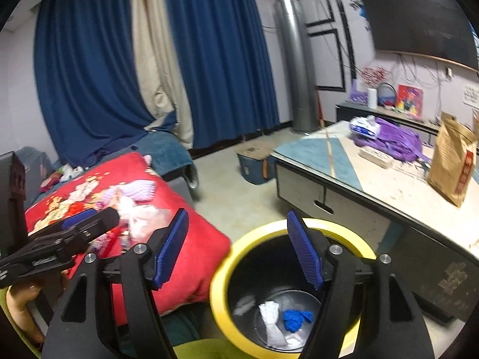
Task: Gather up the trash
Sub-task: 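Move both tools back over the trash on the bed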
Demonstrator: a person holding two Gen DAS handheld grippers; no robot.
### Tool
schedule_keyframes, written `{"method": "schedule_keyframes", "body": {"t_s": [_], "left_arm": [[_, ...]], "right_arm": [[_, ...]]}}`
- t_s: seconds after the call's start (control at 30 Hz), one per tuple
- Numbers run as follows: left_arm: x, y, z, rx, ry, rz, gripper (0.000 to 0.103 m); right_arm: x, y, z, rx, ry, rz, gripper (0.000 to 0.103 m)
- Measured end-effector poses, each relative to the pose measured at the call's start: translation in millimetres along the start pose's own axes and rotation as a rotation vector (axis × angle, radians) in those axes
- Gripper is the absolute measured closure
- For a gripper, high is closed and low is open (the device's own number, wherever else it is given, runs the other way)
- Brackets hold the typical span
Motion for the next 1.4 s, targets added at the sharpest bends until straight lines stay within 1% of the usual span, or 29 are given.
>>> {"method": "schedule_keyframes", "body": {"t_s": [0.03, 0.17, 0.3, 0.6, 0.8, 1.07, 1.17, 1.33, 1.4], "left_arm": [[-5, 3, -1, 0.006, 0.005, -0.014, 0.011], [-18, 12, -6, 0.025, 0.029, -0.034, 0.011], [-29, 25, -12, 0.061, 0.025, -0.062, 0.011], [-58, 43, -23, 0.1, 0.049, -0.121, 0.011], [-80, 53, -27, 0.115, 0.088, -0.157, 0.011], [-108, 60, -27, 0.1, 0.114, -0.202, 0.011], [-125, 65, -27, 0.087, 0.11, -0.227, 0.011], [-154, 71, -28, 0.038, 0.135, -0.246, 0.011], [-167, 75, -30, 0.032, 0.15, -0.261, 0.011]], "right_arm": [[-7, 1, 0, 0.003, 0.012, -0.012, 0.037], [-35, 2, 4, -0.006, 0.063, -0.055, 0.036], [-58, 3, 7, -0.014, 0.106, -0.091, 0.036], [-97, -1, 16, -0.034, 0.169, -0.145, 0.035], [-120, -4, 22, -0.048, 0.19, -0.179, 0.035], [-153, -12, 37, -0.084, 0.24, -0.228, 0.035], [-164, -17, 42, -0.101, 0.255, -0.244, 0.035], [-178, -30, 51, -0.14, 0.253, -0.259, 0.035], [-182, -34, 54, -0.153, 0.248, -0.262, 0.035]]}}
Point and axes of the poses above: each gripper's, at about its wrist camera, not at the fingertips, and y roughly against the way its jaws point, x to its right, z to its underside, the point moved 9 cm from there along -y, roughly the way its jaws point, and after that the axes turned 4 degrees about -y, right-handed, at the moved point
